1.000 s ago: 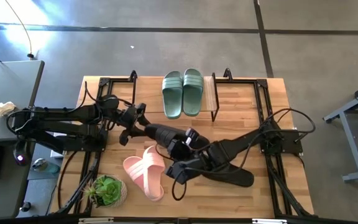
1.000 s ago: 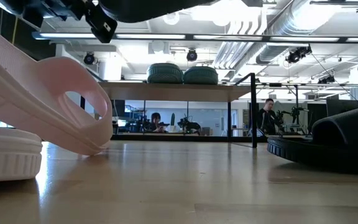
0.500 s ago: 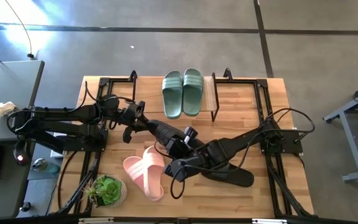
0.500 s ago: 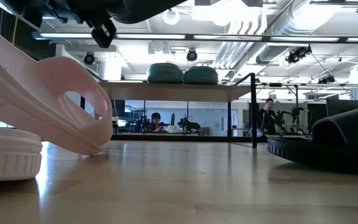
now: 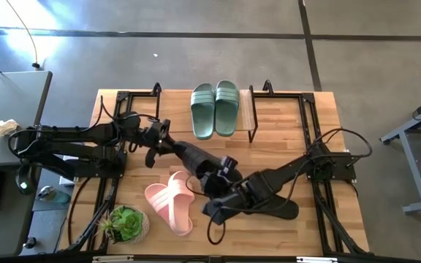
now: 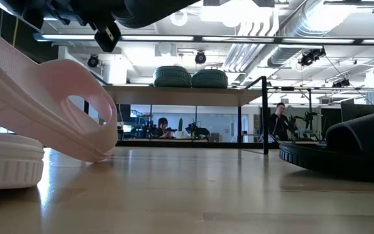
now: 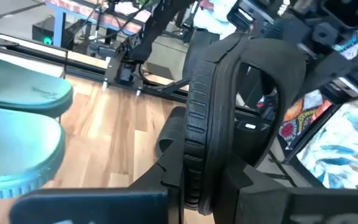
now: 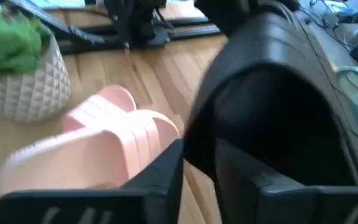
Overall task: Pick and place slides into the shelf
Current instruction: Put the bottom black slipper under the shelf
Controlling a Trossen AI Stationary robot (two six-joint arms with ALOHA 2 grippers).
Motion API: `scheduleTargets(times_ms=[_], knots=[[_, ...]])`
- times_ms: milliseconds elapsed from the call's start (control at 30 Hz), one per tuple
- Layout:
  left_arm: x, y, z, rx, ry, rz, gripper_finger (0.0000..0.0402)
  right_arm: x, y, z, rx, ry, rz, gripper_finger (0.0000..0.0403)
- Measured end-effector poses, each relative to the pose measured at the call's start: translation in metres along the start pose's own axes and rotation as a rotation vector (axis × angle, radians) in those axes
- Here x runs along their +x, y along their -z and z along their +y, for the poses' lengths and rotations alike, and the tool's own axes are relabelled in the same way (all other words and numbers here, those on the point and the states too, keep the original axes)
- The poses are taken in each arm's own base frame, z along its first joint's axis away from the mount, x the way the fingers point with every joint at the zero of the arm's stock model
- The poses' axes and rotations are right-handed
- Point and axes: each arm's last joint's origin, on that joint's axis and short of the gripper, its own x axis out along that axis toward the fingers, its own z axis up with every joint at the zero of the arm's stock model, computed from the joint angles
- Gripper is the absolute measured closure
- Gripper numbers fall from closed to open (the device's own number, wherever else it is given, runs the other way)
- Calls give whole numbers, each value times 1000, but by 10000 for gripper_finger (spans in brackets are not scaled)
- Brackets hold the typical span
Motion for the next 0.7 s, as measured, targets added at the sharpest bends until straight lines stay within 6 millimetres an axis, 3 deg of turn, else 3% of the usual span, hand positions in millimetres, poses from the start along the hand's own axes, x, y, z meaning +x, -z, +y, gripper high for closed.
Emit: scheduleTargets(times_ms=[167, 400, 700], knots=[[0, 1, 0, -27, -7, 10, 372, -17, 10, 1, 11, -1, 47, 261], [0, 1, 0, -58, 5, 16, 373, -70, 25, 15, -48, -130, 25, 248], [-2, -10, -8, -277, 107, 97, 369, -131, 65, 36, -414, -137, -59, 247]])
